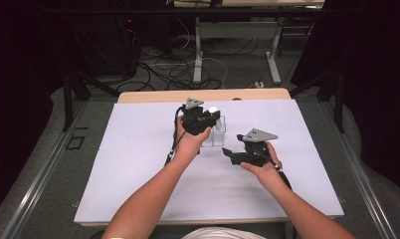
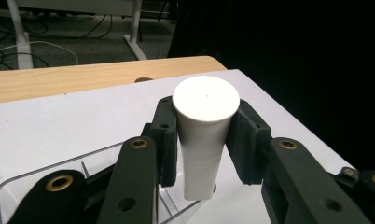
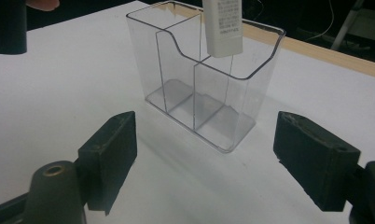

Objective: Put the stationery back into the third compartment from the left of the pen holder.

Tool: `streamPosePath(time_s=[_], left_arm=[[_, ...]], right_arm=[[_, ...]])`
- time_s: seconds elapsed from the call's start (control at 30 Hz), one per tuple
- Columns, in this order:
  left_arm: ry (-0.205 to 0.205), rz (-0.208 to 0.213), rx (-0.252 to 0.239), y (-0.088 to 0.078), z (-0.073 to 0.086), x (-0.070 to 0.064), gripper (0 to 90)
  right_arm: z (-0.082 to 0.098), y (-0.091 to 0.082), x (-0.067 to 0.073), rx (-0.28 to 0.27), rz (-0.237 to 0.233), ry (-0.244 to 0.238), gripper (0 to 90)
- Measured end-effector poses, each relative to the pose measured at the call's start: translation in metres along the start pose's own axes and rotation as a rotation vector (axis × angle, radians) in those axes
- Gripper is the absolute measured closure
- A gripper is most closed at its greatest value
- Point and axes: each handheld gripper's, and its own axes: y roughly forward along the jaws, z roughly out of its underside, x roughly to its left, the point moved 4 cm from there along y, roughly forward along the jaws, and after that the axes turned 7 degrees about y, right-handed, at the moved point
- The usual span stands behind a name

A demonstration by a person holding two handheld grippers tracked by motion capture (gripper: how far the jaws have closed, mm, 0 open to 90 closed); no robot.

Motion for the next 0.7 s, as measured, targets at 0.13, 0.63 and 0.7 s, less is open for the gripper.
streamPosePath(time_s=[0.13,0.63,0.7], left_arm=[[0.009,-0.016,0.015,0.007,0.003,-0.001,66.7],[0.053,-0.04,0.06,0.019,0.012,-0.002,60.5],[0.067,-0.04,0.042,0.017,0.011,-0.001,56.1]], right_arm=[[0.001,0.0,0.0,0.008,-0.009,-0.003,21.0],[0.001,0.0,-0.002,0.003,-0.004,0.008,21.1],[0.001,0.0,-0.003,0.003,0.002,0.005,21.1]])
